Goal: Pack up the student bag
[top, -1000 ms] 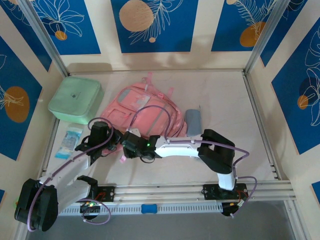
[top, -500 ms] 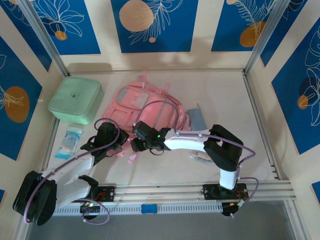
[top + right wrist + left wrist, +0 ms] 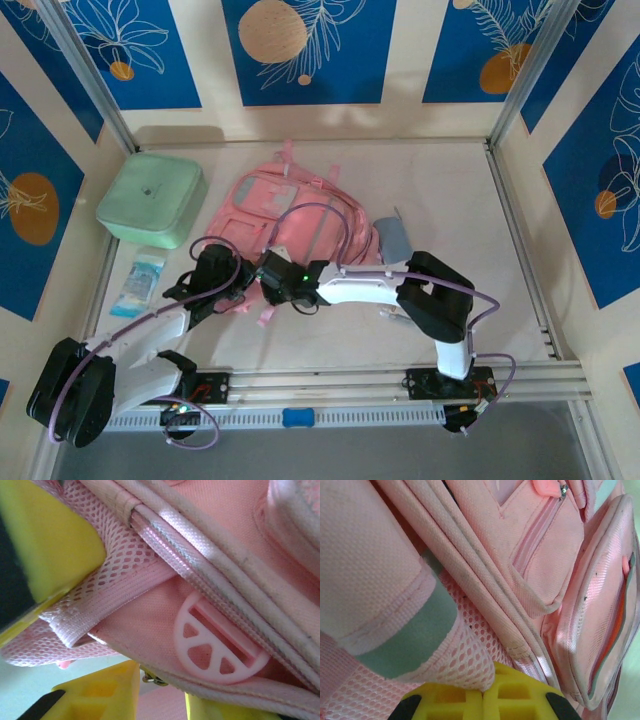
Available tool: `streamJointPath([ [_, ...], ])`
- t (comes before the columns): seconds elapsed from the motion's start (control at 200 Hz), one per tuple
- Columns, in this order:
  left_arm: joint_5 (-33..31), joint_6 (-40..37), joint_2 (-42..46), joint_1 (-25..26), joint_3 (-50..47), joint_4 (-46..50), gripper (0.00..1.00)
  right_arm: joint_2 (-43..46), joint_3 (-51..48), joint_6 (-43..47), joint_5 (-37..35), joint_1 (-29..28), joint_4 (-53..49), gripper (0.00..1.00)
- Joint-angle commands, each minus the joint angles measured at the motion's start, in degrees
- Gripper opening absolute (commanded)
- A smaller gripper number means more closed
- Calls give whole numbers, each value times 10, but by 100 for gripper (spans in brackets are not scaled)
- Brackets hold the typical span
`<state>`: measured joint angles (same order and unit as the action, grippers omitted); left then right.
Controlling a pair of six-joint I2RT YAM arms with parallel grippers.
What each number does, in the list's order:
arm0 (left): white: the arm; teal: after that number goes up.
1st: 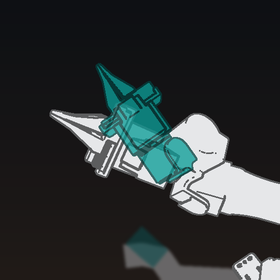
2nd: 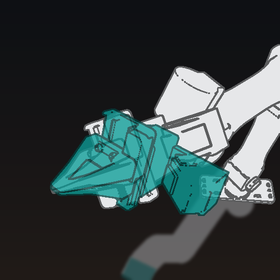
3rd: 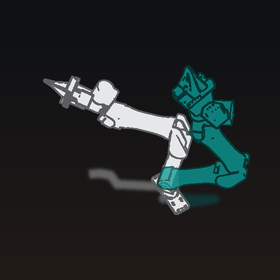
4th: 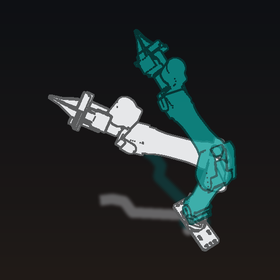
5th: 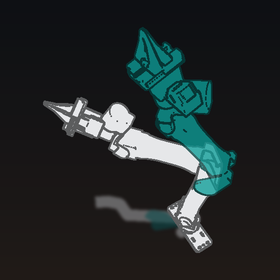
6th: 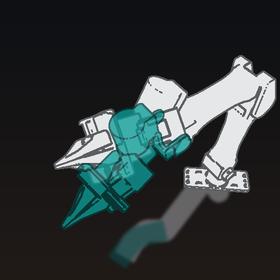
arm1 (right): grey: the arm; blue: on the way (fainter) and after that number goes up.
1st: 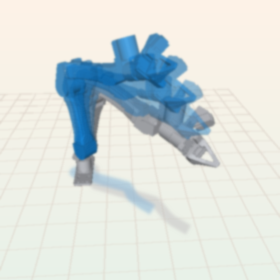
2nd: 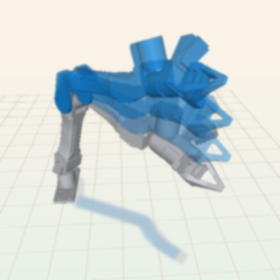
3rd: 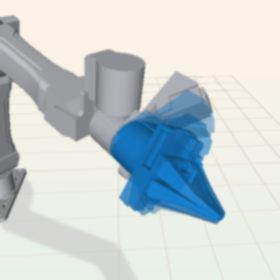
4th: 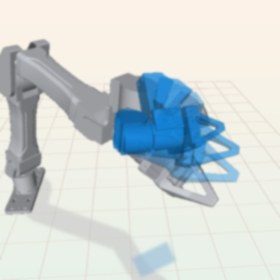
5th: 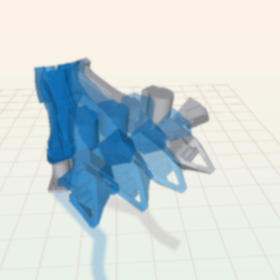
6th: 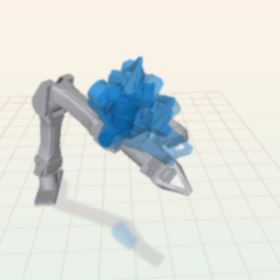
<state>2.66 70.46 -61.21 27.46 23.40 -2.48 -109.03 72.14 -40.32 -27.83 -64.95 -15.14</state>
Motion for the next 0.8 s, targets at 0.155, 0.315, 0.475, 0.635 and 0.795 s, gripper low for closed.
streamJointPath([
  [0.155, 23, -19, 14, 16, 27, 4, 0, 25, 1, -21, -87, -8, -27, 14],
  [0.315, 8, -33, 9, 12, 28, 8, 0, 60, -35, -27, -90, -20, -57, 6],
  [0.475, 18, -42, -8, -6, 35, 15, 0, 102, -95, -38, -82, -20, -76, 1],
  [0.635, 14, -48, -7, -16, 25, 15, 0, 155, -164, -32, -108, -15, -90, 0],
  [0.795, 19, -45, -9, -20, 19, 5, 0, 174, -184, -24, -69, 17, -79, 0],
])
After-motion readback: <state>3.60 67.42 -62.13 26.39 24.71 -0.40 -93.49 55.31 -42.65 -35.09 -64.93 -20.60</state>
